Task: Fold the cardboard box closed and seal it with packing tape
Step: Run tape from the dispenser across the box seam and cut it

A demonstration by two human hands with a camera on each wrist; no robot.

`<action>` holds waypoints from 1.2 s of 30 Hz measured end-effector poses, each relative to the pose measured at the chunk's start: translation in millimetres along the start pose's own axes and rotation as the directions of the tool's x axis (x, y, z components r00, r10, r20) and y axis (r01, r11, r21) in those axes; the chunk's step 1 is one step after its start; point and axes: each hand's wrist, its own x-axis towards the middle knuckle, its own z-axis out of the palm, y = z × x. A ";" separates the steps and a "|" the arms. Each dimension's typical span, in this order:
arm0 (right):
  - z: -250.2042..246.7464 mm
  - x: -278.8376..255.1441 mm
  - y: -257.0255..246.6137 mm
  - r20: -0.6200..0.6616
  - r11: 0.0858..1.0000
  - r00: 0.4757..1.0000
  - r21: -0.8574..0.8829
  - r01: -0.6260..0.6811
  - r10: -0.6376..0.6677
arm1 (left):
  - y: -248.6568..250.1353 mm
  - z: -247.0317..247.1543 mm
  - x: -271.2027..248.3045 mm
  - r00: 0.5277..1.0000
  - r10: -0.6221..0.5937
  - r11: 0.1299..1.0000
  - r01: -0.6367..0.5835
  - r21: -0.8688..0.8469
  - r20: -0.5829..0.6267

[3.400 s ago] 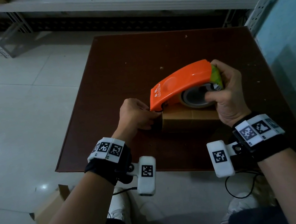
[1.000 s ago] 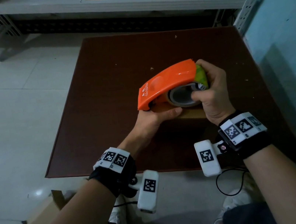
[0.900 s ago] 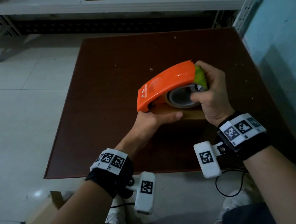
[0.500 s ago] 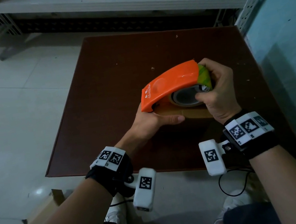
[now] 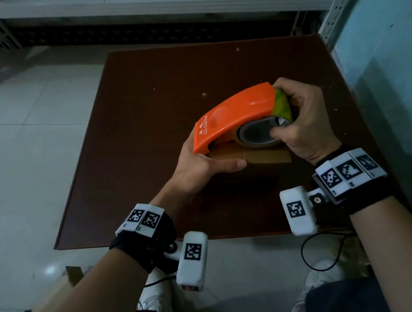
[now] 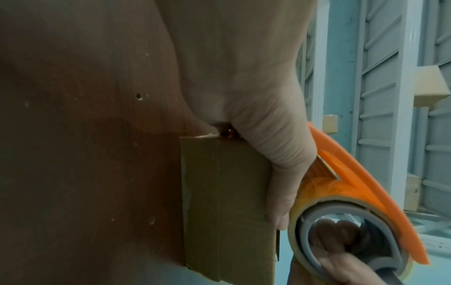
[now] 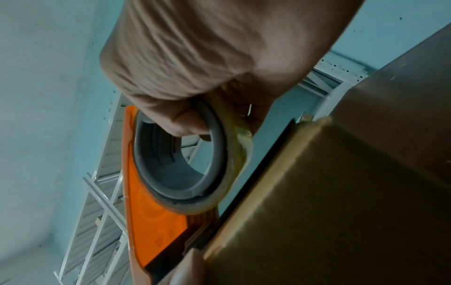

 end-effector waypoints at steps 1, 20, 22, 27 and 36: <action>-0.6 0.2 0.1 0.002 1.000 1.000 -0.015 0.001 -0.001 | 0.0 0.0 -0.1 1.000 0.001 1.000 -0.001 0.001 -0.002; -9.5 -0.9 -1.7 0.012 0.999 1.000 -0.039 -0.017 0.017 | -0.6 -6.7 3.5 1.000 0.004 0.999 -0.004 0.048 0.006; -16.0 -1.9 -0.9 -0.012 0.999 1.000 -0.036 -0.025 0.025 | 0.9 -6.7 2.3 1.000 -0.005 0.998 0.005 0.064 -0.010; -27.7 -4.0 0.7 -0.022 0.998 0.999 -0.058 -0.033 0.032 | 5.1 -3.3 0.5 1.000 0.004 0.999 -0.003 0.042 -0.025; -28.0 -1.8 -3.7 0.038 0.984 0.999 -0.179 -0.005 0.012 | 1.3 -6.4 4.5 1.000 0.003 0.999 -0.004 0.038 0.024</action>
